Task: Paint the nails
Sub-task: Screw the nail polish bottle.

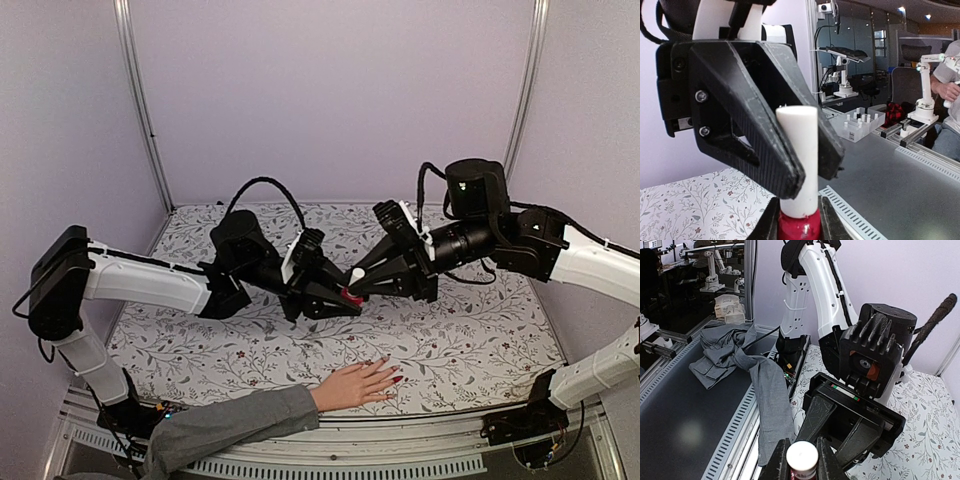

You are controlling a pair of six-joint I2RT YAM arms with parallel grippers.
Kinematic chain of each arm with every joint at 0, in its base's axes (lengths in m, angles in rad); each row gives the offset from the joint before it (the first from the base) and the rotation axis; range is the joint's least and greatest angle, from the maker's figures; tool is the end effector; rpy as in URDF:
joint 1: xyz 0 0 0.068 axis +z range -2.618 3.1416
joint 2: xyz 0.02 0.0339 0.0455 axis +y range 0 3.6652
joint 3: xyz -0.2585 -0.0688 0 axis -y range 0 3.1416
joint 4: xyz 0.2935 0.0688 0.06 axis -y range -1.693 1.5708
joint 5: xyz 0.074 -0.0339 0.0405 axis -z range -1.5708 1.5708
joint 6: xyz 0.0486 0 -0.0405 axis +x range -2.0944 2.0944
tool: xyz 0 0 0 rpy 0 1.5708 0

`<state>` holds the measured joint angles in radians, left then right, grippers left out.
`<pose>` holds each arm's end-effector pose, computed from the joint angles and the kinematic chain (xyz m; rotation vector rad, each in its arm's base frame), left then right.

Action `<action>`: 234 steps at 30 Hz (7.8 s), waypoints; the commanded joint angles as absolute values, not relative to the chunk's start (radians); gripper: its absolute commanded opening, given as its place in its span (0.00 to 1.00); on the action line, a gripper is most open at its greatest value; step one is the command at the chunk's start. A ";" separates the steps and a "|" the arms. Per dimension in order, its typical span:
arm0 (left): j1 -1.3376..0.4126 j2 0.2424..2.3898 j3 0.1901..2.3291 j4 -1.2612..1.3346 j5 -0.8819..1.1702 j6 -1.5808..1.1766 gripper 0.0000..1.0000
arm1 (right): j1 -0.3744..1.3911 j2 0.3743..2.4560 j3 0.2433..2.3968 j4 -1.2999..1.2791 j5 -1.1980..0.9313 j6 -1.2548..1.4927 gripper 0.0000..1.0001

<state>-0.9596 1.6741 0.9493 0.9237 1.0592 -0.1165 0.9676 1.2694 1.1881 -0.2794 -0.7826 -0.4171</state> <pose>0.1960 -0.3536 0.2403 1.4618 0.8534 -1.5540 0.1659 0.3012 0.3580 -1.6345 1.1194 1.1145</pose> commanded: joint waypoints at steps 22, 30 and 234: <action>-0.963 1.561 0.883 0.920 0.380 0.032 0.00 | 0.976 1.322 1.203 -0.166 -0.430 -0.184 0.00; -1.022 1.573 0.883 0.958 0.049 0.115 0.00 | 0.978 1.371 1.231 -0.150 -0.310 -0.137 0.00; -0.934 1.536 0.851 0.992 0.646 -0.064 0.00 | 0.986 1.345 1.289 -0.270 -0.599 -0.280 0.00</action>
